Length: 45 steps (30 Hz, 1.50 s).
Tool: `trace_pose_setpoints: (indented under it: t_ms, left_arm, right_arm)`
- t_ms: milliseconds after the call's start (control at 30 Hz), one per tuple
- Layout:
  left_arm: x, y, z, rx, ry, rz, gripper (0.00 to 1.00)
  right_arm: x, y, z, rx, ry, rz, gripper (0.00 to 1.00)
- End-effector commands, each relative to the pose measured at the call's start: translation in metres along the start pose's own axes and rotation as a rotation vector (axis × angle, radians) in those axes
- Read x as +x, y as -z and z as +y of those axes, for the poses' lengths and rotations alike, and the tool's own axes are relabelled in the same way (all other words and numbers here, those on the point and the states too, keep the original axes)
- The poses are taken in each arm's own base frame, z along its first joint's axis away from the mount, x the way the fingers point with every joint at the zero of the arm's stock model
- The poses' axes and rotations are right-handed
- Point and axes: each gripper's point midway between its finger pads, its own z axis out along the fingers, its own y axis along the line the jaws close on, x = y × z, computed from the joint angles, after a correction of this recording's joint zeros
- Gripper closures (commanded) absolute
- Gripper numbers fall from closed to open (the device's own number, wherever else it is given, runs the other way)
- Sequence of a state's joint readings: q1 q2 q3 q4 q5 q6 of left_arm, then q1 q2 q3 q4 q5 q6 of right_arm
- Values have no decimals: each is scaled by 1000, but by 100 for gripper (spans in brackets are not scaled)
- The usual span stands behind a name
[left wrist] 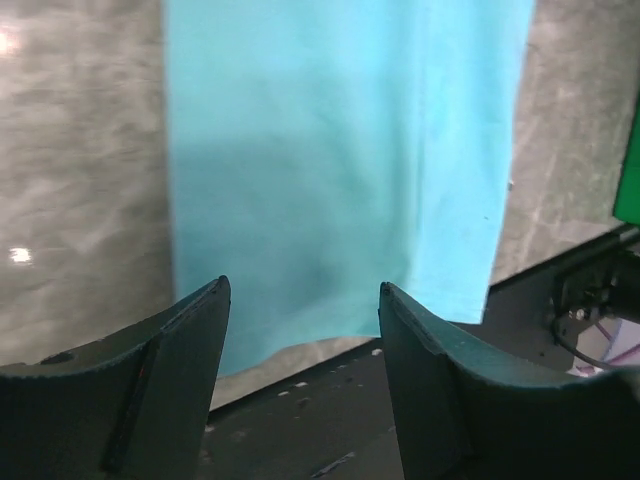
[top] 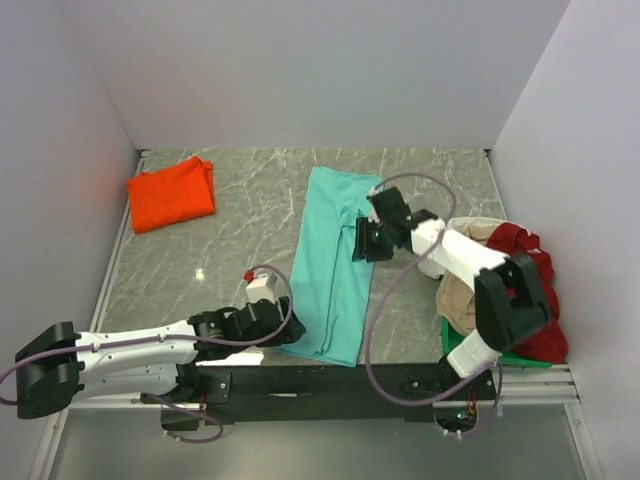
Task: Fold and stack the t-shirts
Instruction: Fold the tshirt
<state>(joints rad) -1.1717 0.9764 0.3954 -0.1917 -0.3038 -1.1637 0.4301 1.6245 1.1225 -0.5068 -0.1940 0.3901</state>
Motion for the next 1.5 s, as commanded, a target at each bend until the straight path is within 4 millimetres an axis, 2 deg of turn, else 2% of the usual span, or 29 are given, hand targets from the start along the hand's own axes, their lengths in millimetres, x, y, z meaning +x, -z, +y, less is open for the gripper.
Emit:
trace_pose_setpoints:
  t_ms: [0,67,333,433,633,867,1067,1467]
  left_arm:
    - [-7,2,14,-31,-9,-11,33]
    - [-8,2,17,-37,-18,-2,33]
    - [-8,-1,28,-84,-32,19,35]
    - [-7,-2,30,-91,-37,31,38]
    - [-7,-2,30,-106,-54,49,38]
    - [-1,-2,32,-115,-61,80,38]
    - [2,2,36,-127,-74,100,40]
    - [8,3,40,-128,-88,125,41]
  right_arm:
    - [18,27,26,-50,1,-90,50]
    - [48,37,30,-62,6,-74,50]
    - [136,65,9,-30,-62,-26,50]
    - [163,70,16,-93,-92,15,50]
    - [200,68,35,-179,-114,95,50]
    - [227,60,51,-223,-112,167,50]
    - [245,51,56,-199,-100,217,50]
    - [253,35,45,-115,-109,225,51]
